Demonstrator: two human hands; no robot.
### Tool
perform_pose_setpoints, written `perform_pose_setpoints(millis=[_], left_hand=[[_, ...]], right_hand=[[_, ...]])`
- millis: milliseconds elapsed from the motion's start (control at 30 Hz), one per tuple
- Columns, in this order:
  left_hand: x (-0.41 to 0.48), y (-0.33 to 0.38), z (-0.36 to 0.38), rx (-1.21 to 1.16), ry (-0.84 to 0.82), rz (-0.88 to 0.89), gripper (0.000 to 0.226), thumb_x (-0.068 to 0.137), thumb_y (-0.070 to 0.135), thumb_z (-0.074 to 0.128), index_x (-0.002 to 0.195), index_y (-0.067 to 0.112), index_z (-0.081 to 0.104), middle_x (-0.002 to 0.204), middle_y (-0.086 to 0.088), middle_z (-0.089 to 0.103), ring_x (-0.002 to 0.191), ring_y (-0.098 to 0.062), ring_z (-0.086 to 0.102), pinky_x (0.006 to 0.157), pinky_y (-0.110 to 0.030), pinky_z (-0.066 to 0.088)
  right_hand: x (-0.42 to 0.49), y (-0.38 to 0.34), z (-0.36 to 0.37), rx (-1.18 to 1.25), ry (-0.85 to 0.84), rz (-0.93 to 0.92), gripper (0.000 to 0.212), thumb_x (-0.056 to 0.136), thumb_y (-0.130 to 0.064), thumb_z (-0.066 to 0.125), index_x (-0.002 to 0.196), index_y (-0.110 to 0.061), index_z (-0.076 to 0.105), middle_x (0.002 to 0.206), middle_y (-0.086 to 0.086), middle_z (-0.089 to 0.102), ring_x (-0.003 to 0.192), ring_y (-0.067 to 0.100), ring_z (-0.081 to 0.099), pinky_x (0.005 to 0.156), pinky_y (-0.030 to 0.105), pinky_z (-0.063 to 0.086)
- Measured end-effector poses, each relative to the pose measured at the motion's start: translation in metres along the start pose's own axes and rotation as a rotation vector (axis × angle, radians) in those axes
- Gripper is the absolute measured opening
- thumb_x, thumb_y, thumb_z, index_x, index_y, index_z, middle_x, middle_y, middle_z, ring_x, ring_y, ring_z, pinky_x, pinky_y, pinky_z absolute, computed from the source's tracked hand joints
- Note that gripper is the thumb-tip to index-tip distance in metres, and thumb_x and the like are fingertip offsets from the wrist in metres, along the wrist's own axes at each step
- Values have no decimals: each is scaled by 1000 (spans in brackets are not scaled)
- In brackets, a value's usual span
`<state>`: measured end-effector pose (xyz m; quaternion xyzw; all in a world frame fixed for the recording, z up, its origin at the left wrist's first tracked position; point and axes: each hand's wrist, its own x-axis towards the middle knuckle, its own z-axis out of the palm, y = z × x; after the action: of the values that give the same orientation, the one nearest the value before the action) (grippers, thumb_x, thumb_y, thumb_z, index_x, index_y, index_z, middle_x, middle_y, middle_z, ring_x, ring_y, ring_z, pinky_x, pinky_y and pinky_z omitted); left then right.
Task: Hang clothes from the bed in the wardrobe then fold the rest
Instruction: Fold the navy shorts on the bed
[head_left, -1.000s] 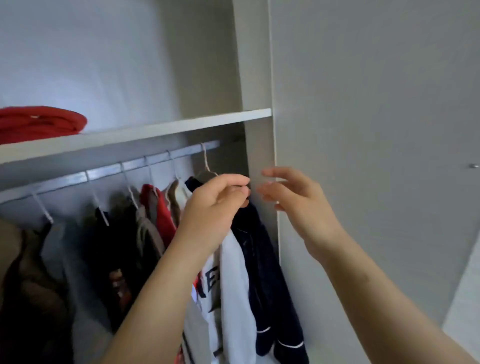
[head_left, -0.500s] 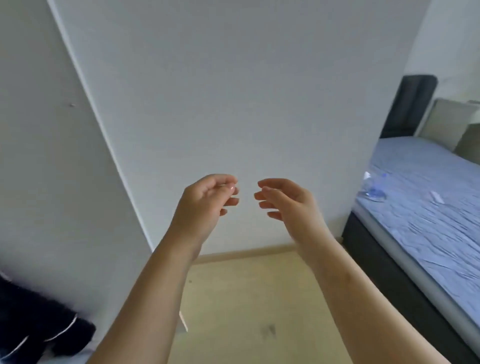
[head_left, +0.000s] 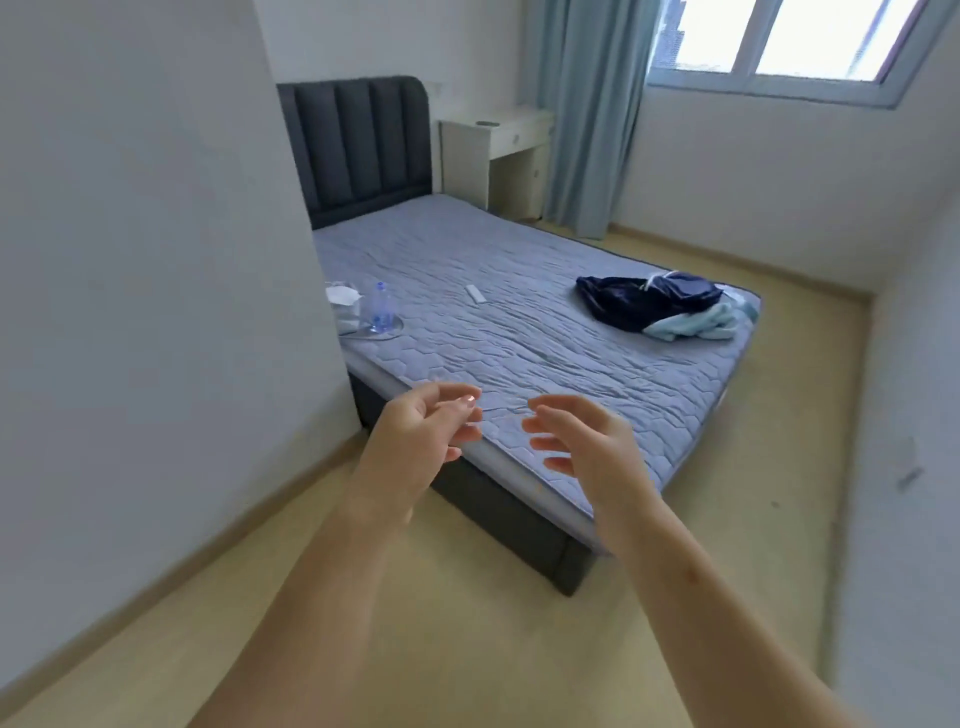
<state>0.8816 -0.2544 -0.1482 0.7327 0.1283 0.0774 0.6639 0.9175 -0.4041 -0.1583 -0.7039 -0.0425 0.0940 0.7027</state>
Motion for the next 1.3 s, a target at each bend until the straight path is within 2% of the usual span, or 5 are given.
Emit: perform_pose_setpoints(millis=[333, 567, 767, 1100, 1300], left_hand=[[209, -3, 139, -1, -318, -91, 16, 95, 18, 50, 86, 25, 63, 79, 7, 68, 71, -6, 64, 67, -23, 47], [319, 11, 265, -4, -456, -161, 15, 93, 16, 52, 84, 21, 63, 72, 7, 67, 68, -7, 63, 65, -24, 45], [387, 9, 386, 28, -552, -152, 16, 92, 15, 53, 83, 21, 64, 72, 7, 68, 66, -5, 64, 65, -24, 47], [503, 38, 641, -42, -442, -250, 16, 93, 13, 49, 85, 19, 62, 77, 2, 65, 71, -11, 62, 62, -23, 43], [594, 58, 724, -53, -367, -215, 14, 92, 16, 51, 86, 20, 62, 79, 3, 66, 72, -9, 63, 62, -23, 42]], right_hand=[[164, 8, -126, -25, 274, 111, 11, 91, -16, 56, 89, -20, 66, 84, 0, 67, 76, 14, 60, 66, 23, 45], [263, 7, -220, -28, 552, 146, 15, 89, -10, 55, 83, -19, 65, 73, -3, 59, 63, 8, 51, 51, 14, 40], [330, 20, -327, 34, 661, 179, 15, 90, -9, 53, 86, -18, 64, 74, -5, 58, 66, 10, 51, 59, 22, 41], [479, 11, -556, 87, 687, 213, 16, 88, -10, 55, 83, -20, 66, 71, -5, 60, 66, 11, 53, 60, 23, 43], [583, -7, -642, 42, 623, 200, 16, 89, -11, 55, 82, -21, 66, 73, -2, 58, 68, 13, 52, 61, 24, 42]])
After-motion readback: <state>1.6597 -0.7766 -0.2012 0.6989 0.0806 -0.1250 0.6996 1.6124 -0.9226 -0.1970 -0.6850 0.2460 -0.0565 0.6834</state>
